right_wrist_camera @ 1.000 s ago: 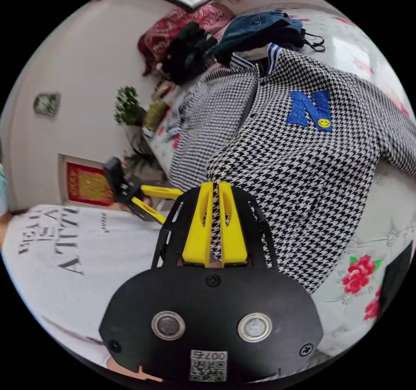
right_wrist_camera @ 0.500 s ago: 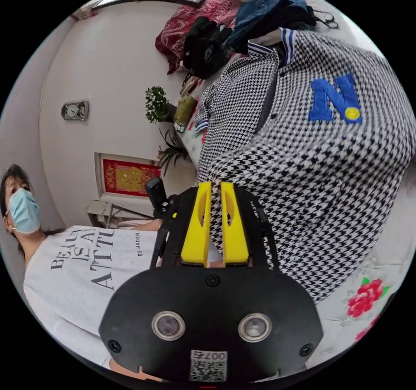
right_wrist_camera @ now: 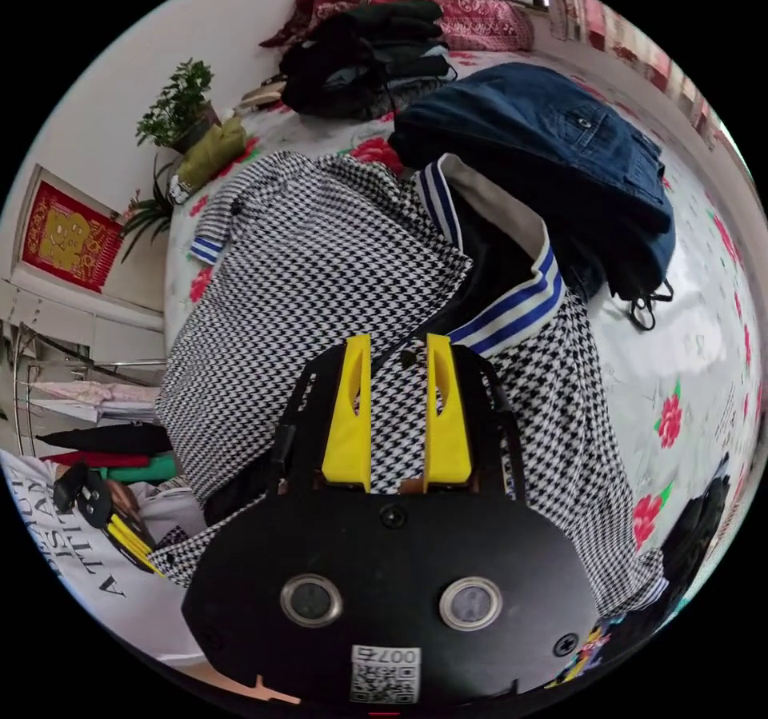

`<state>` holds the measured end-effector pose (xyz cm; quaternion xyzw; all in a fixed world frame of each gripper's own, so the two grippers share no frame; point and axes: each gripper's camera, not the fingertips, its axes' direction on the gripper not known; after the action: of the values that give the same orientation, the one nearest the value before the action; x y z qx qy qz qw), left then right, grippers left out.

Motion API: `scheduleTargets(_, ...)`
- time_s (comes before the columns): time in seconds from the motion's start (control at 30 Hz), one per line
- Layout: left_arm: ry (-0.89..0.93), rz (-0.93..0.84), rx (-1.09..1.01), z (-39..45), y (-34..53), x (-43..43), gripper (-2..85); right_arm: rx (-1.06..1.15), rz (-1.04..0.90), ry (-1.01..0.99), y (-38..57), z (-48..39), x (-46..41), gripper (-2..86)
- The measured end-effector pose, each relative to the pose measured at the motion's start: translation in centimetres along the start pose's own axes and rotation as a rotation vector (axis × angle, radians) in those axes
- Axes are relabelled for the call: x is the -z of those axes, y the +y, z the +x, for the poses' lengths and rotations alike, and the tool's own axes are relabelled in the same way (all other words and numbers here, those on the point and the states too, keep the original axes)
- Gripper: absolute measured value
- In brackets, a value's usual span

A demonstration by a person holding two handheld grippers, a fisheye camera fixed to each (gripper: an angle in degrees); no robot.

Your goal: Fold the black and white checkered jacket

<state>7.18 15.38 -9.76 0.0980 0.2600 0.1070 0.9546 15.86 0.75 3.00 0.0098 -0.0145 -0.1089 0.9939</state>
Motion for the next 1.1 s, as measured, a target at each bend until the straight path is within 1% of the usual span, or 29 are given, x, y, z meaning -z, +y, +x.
scheduleTargets(0.03,0.008,-0.01,-0.001,-0.4,0.1,0.0,-0.7,0.003,-0.04,0.021,-0.4,0.0,-1.4,5.3)
scheduleTargets(0.07,0.01,-0.015,0.0,-0.7,0.2,0.0,-0.7,0.011,-0.125,0.057,-0.8,-0.1,-4.2,4.9)
scheduleTargets(0.13,0.032,-0.022,0.013,-1.7,0.4,0.0,-0.6,0.041,-0.066,0.045,-0.3,-0.5,-4.5,3.9)
scheduleTargets(0.2,0.064,-0.018,0.022,-2.4,0.4,0.1,-0.7,0.047,-0.086,0.001,0.4,-0.4,-4.7,1.9)
scheduleTargets(0.3,0.092,-0.023,0.008,-3.0,-0.2,0.4,-0.7,0.032,-0.09,0.065,1.8,0.0,-3.9,0.4)
scheduleTargets(0.37,0.071,-0.032,-0.04,-2.8,-1.0,0.9,-0.7,0.004,-0.056,0.078,2.6,0.5,-2.8,0.3)
scheduleTargets(0.43,0.06,-0.038,-0.061,-2.8,-1.3,1.1,-0.6,-0.025,0.015,0.038,3.3,1.0,-1.1,0.4)
scheduleTargets(0.47,0.061,-0.042,-0.063,-2.9,-1.4,1.2,-0.6,-0.016,0.05,-0.032,3.3,0.9,-0.4,0.8)
scheduleTargets(0.53,0.064,-0.049,-0.056,-3.3,-1.5,1.2,-0.6,0.017,0.045,-0.051,2.6,-0.2,-0.5,2.0)
scheduleTargets(0.57,0.068,-0.052,-0.056,-3.3,-1.4,1.1,-0.6,0.026,0.021,0.002,1.8,-1.2,-1.2,3.0)
scheduleTargets(0.6,0.07,-0.054,-0.056,-3.3,-1.4,1.0,-0.6,0.002,0.007,0.106,1.0,-1.9,-2.0,4.0)
scheduleTargets(0.67,0.075,-0.059,-0.056,-3.3,-1.5,0.8,-0.6,-0.076,0.042,0.266,0.5,-2.5,-3.1,5.5)
scheduleTargets(0.73,0.078,-0.062,-0.061,-3.2,-1.7,0.6,-0.6,-0.111,0.045,0.285,0.2,-3.0,-4.9,6.4)
scheduleTargets(0.77,0.081,-0.062,-0.069,-3.2,-1.8,0.6,-0.6,-0.11,-0.007,0.258,-0.2,-3.4,-6.6,6.4)
scheduleTargets(0.8,0.083,-0.062,-0.072,-3.1,-1.9,0.6,-0.6,-0.112,-0.085,0.292,-0.6,-3.7,-8.5,6.1)
scheduleTargets(0.83,0.085,-0.067,-0.075,-3.2,-2.0,0.4,-0.6,-0.11,-0.118,0.328,-0.6,-3.9,-9.2,5.8)
scheduleTargets(0.87,0.084,-0.071,-0.074,-3.2,-2.1,0.3,-0.6,-0.098,-0.107,0.365,-0.5,-4.1,-9.2,5.2)
scheduleTargets(0.9,0.077,-0.075,-0.069,-3.3,-2.1,0.2,-0.6,-0.139,-0.098,0.403,-0.4,-3.5,-8.6,4.6)
scheduleTargets(0.93,0.069,-0.074,-0.058,-3.5,-2.1,0.1,-0.6,-0.164,-0.084,0.4,-0.3,-3.0,-8.0,4.4)
scheduleTargets(1.0,0.066,-0.072,-0.024,-4.1,-2.1,0.0,-0.6,-0.224,0.019,0.256,0.7,-1.5,-4.5,3.9)
scheduleTargets(1.03,0.052,-0.078,0.007,-4.6,-2.1,-0.3,-0.6,-0.223,0.051,0.228,1.0,-1.5,-3.7,3.9)
scheduleTargets(1.1,0.02,-0.098,0.04,-5.0,-2.1,-0.7,-0.6,-0.138,0.125,0.176,2.3,-3.5,-1.5,3.5)
